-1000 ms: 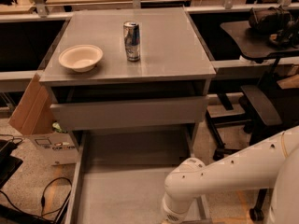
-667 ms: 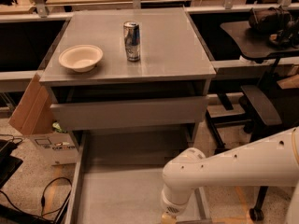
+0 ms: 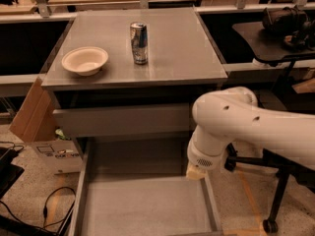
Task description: Open middle drawer
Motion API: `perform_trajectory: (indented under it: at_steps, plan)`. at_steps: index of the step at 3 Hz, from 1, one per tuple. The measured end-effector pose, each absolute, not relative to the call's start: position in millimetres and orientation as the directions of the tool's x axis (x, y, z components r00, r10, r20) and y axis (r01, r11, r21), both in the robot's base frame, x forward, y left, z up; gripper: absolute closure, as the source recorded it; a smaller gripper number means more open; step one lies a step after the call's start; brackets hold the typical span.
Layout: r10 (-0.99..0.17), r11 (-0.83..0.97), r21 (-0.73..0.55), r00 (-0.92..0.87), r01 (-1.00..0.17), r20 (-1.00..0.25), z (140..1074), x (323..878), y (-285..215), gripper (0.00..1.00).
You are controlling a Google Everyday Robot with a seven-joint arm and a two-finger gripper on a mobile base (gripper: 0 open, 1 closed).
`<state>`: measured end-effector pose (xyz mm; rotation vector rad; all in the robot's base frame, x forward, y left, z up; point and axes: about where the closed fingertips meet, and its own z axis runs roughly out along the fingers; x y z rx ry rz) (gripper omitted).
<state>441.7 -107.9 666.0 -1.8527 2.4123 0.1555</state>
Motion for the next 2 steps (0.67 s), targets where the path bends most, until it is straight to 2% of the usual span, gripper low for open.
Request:
perform_trajectory:
  at_steps: [1, 2]
  plan:
    - [-0.939, 0.311, -0.039, -0.3, -0.95, -0.17, 745.3, 450.1, -136.9, 1.0]
    - [-0.922, 0.376, -0.106, -0.36, -0.92, -0.144, 809.4, 451.0, -145.5, 1.0]
